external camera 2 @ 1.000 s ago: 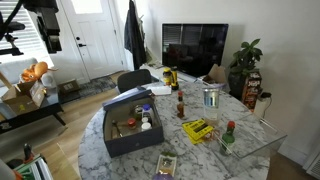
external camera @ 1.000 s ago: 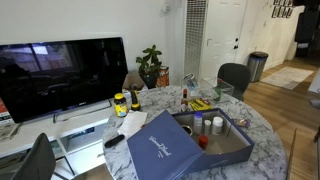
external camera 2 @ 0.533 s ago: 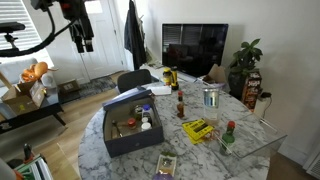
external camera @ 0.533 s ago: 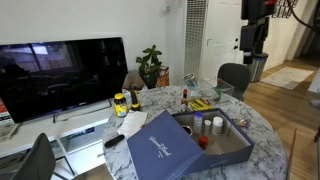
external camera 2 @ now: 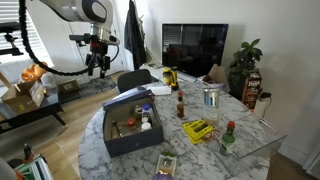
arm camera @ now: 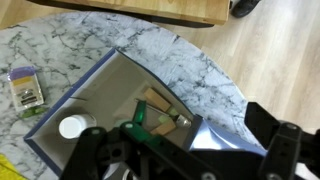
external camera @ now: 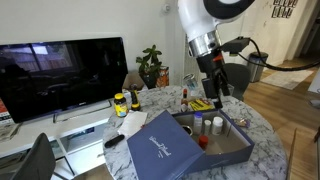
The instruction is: Move the box lid backwards
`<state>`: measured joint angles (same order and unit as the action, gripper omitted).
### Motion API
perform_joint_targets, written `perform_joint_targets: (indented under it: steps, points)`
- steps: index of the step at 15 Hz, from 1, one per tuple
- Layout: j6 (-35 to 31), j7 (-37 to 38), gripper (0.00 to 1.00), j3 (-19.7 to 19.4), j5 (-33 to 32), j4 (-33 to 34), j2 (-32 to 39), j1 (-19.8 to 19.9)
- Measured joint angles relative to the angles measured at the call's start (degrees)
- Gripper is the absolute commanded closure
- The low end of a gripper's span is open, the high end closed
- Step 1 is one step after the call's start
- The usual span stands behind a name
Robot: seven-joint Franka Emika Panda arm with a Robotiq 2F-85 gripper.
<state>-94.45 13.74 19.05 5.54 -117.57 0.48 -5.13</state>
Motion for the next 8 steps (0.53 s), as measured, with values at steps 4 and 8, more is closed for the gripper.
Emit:
perform_joint_targets:
  steps: [4,8]
  points:
    - [-0.06,-0.61,0.0,-0.78,0.23,1.83,2.74,-0.97]
    - [-6.9,-0.32,0.0,-5.02,8.17,1.67,4.62,-1.35]
